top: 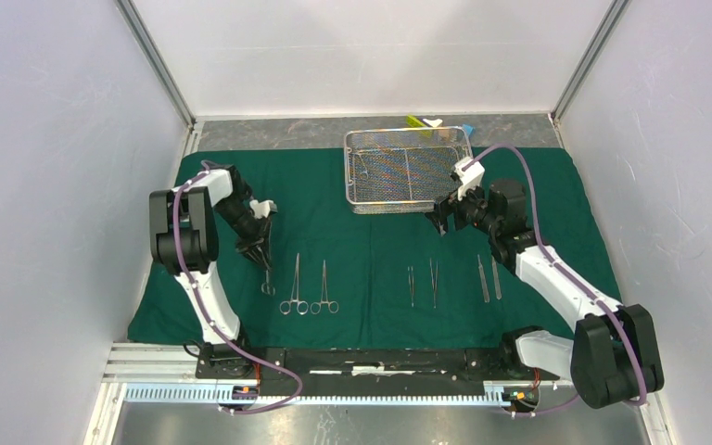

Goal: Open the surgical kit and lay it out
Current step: Place the medical item in the surgical kit.

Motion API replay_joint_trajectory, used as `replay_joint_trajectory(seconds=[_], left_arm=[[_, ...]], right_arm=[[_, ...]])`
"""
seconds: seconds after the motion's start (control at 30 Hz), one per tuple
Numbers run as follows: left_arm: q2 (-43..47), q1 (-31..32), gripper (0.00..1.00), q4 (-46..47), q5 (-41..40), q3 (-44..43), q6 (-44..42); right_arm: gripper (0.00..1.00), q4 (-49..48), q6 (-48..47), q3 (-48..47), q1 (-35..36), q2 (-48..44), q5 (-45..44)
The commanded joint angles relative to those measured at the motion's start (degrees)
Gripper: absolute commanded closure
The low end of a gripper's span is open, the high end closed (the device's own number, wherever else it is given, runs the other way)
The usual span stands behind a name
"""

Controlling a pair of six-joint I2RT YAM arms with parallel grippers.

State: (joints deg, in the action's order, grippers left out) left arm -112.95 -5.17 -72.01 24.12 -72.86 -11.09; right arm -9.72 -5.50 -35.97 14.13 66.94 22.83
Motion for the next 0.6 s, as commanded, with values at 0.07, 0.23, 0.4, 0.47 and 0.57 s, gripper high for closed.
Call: replay_joint_trajectory(seconds=[0.07,0.23,0.4,0.47,0.57], left_arm=[[-1.4,-0.2,0.82,-0.7,-1.3,-0.9,0.7],[-2.4,-0.1,0.8,-1.1,-1.5,-1.2,0.6],[-1.0,-0.2,0.75,-1.3,-0.8,-2.1,0.6],[1.3,-0.2,0.72,0.4,-1.8,-2.6,0.6],[4.6,0.0,0.65,3.4,-4.0,-3.6,0.6]], right_arm=[[0.11,-1.7,-0.3,-0.8,-0.2,1.1,-0.9],[0.12,-1.5,-0.4,-0.8,-0.2,1.0,-1.5],[0.11,-1.5,-0.3,-0.8,-0.2,0.7,-1.5],[0.12,-1.5,-0.2,-0.9,-0.2,1.0,-1.4],[0.11,-1.4,-0.1,-1.2,-0.2,1.4,-1.5]])
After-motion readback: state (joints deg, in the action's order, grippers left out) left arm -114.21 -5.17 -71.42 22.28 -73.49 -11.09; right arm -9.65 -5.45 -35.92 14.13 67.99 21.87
